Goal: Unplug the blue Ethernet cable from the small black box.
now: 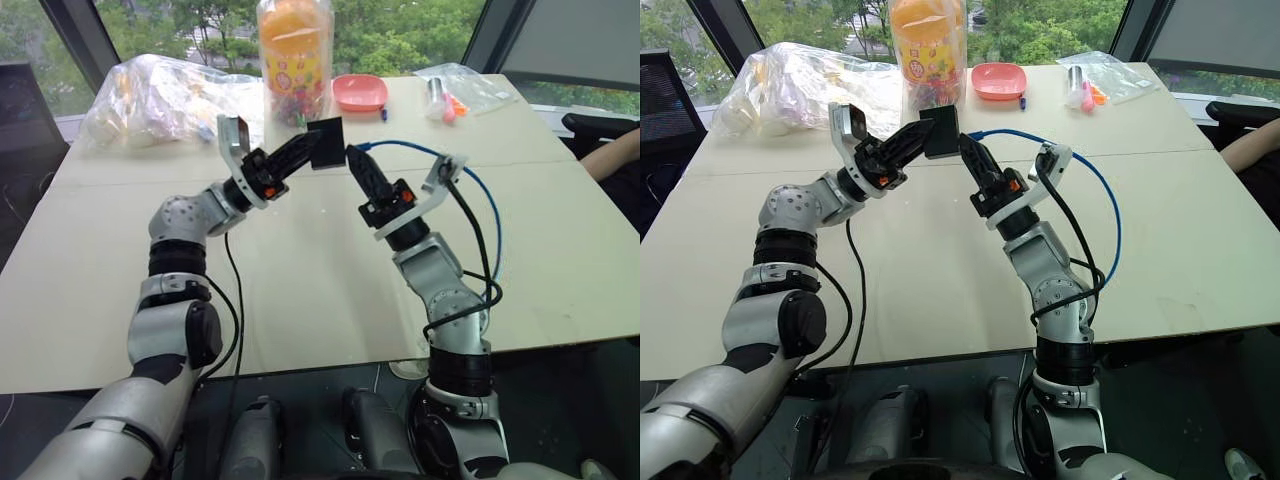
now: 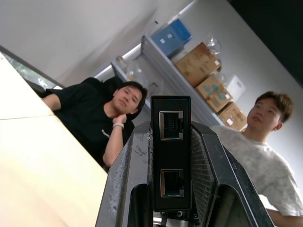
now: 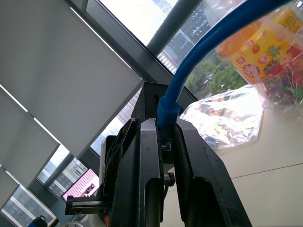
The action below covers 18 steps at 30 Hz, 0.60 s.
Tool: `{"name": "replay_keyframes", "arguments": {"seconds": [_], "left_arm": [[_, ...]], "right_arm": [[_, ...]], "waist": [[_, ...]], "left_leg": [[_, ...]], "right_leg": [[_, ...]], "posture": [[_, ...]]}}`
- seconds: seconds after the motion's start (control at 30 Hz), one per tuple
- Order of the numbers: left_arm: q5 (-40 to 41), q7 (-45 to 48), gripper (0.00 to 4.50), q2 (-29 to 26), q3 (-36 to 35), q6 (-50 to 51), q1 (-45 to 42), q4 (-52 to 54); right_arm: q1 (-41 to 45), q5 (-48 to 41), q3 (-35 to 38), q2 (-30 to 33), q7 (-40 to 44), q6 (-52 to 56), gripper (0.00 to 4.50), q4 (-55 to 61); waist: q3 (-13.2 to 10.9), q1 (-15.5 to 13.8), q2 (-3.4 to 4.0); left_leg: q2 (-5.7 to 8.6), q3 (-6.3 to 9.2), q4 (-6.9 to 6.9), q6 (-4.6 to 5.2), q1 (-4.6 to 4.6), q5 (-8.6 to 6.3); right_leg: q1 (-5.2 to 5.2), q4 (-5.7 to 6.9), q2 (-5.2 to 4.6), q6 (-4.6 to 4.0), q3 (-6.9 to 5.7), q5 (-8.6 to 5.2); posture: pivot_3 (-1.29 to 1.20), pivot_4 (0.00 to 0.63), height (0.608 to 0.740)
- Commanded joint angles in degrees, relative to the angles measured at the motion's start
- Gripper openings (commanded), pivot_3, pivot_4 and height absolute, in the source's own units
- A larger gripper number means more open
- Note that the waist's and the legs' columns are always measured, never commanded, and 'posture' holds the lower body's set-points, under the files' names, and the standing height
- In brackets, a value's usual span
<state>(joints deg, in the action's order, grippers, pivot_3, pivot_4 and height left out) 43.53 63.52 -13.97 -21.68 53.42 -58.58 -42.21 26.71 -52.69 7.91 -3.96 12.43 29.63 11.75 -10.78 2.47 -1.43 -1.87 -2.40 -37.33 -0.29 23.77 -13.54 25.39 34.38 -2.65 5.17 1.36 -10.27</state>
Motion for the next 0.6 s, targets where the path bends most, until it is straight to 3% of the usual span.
{"name": "replay_keyframes", "arguments": {"seconds": [0.03,0.17,0.33,0.47,0.6], "left_arm": [[-0.1,1.44,0.48,-5.09,-1.12,-1.32,-1.67,-1.15],[-1.15,3.39,0.48,-10.44,-1.76,-4.14,-3.24,-6.66],[-2.34,4.43,0.48,-11.46,-1.75,-7.88,-4.96,-11.02],[-4.91,2.21,0.48,-8.87,-0.64,-13.31,-5.09,-10.88],[-14.49,-8.15,0.48,-0.69,5.05,-31.92,-3.08,-7.75]], "right_arm": [[1.59,-1.87,5.92,1.67,-2.69,-2.33,0.1,-0.39],[2.48,-4.29,9.78,4.67,-3.51,-3.09,0.1,-2.18],[3.38,-5.01,10.74,5.38,-3.87,-2.32,0.1,-2.87],[4.71,-4.68,10.66,6.09,-3.77,-1.66,0.1,-4.34],[13.75,5.26,9.8,13.94,-6.91,-0.78,0.1,-19.72]], "waist": [[0.0,0.03,0.0],[0.0,0.05,0.0],[0.0,-0.48,0.0],[0.0,-0.58,0.0],[0.0,-0.91,0.0]], "left_leg": [[0.0,0.01,0.0,0.0,0.0,0.0],[-0.01,0.0,0.01,0.0,0.0,0.0],[-0.01,0.0,0.16,0.0,0.02,0.0],[0.0,-0.02,0.09,0.0,0.06,0.0],[0.04,-0.08,0.02,0.0,0.1,0.0]], "right_leg": [[0.0,0.0,0.0,0.0,0.0,0.0],[0.02,0.0,0.01,-0.01,0.0,0.0],[0.03,-0.09,-0.02,0.0,-0.04,-0.01],[0.01,-0.11,-0.04,-0.01,-0.04,0.0],[0.01,-0.15,-0.12,-0.02,-0.02,0.0]], "posture": [[0.0,0.15,0.74],[0.0,0.15,0.74],[0.0,0.15,0.74],[0.0,0.15,0.74],[0.0,0.15,0.74]]}}
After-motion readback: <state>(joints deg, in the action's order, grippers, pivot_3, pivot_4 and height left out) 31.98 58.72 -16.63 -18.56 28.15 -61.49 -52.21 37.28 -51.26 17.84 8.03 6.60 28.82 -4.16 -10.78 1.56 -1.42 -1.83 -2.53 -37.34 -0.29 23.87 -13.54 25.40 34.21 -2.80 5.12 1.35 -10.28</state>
